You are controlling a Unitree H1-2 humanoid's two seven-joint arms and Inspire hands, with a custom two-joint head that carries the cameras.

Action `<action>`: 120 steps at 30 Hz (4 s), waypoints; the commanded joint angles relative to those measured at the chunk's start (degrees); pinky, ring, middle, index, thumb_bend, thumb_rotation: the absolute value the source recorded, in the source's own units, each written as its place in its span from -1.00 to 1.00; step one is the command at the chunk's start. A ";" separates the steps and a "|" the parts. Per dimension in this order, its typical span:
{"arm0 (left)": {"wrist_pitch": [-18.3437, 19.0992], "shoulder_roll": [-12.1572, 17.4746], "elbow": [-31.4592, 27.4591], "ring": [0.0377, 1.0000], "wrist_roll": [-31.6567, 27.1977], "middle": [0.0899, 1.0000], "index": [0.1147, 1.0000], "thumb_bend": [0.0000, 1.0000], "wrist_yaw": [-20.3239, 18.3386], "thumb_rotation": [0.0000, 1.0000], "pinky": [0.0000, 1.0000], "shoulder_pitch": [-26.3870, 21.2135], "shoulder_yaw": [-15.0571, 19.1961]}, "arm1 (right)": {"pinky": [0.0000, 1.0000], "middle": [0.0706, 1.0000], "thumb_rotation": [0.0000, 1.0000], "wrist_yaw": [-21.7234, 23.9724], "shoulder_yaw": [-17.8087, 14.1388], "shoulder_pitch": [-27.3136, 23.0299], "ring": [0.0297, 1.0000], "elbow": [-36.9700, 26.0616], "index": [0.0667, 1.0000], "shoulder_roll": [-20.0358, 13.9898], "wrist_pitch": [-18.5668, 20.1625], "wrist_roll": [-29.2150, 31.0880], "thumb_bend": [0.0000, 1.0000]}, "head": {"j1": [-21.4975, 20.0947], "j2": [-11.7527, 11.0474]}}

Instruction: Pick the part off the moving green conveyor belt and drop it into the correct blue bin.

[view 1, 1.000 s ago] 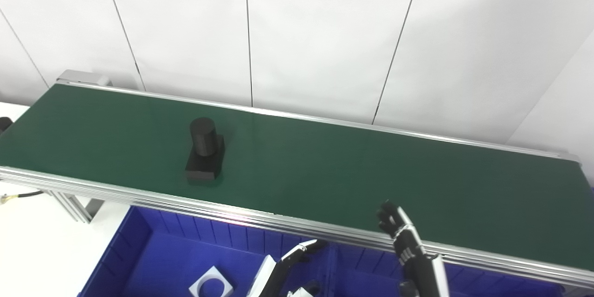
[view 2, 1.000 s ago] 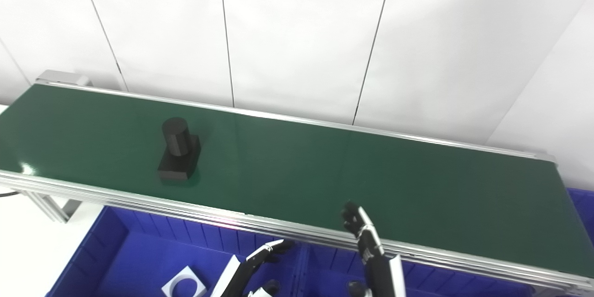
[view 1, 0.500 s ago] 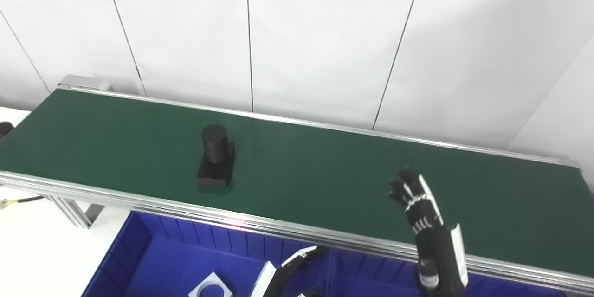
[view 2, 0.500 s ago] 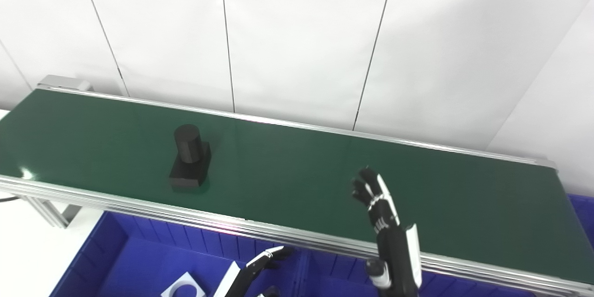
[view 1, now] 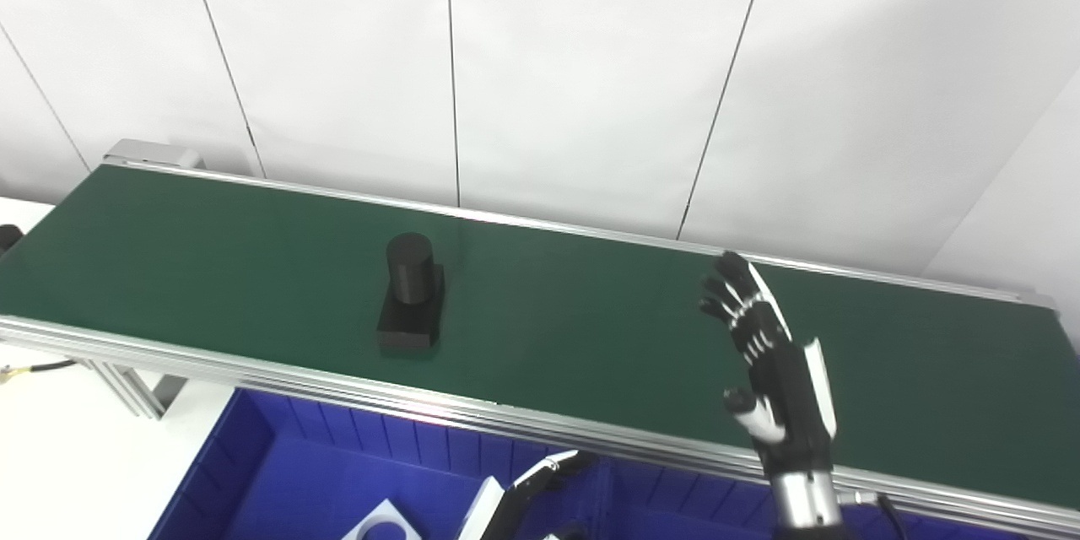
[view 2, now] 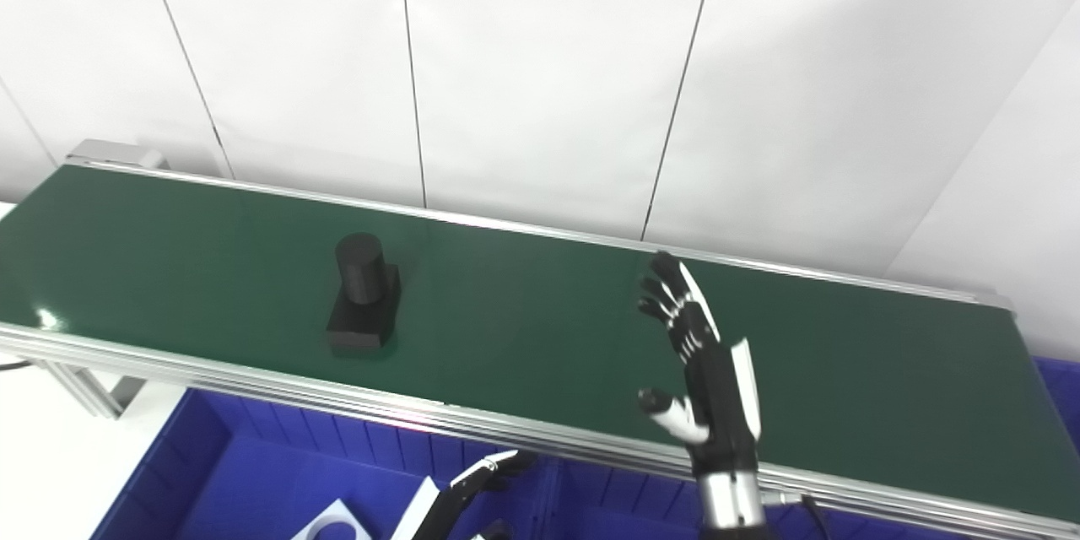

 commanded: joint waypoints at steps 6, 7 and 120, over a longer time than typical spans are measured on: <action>-2.04 -0.53 -0.62 0.62 0.48 0.61 0.54 0.21 1.18 0.98 0.56 -1.61 -0.16 | 0.50 0.76 -0.32 1.22 -2.51 -5.91 0.62 2.72 0.85 0.85 -1.91 -1.58 1.00 | 0.10 -0.14; -2.04 -0.57 -0.52 0.62 0.50 0.61 0.54 0.21 1.27 0.98 0.56 -1.71 -0.25 | 0.50 0.75 -0.38 1.11 -2.80 -6.40 0.62 3.28 0.85 1.03 -1.90 -1.75 1.00 | 0.10 -0.23; -2.04 -2.09 -4.03 0.59 0.45 0.55 0.53 0.55 0.64 0.86 0.57 0.12 -1.25 | -0.30 -0.14 -1.00 -19.59 10.76 -35.13 -0.27 58.89 0.00 9.01 -0.43 -25.07 0.03 | 3.62 0.45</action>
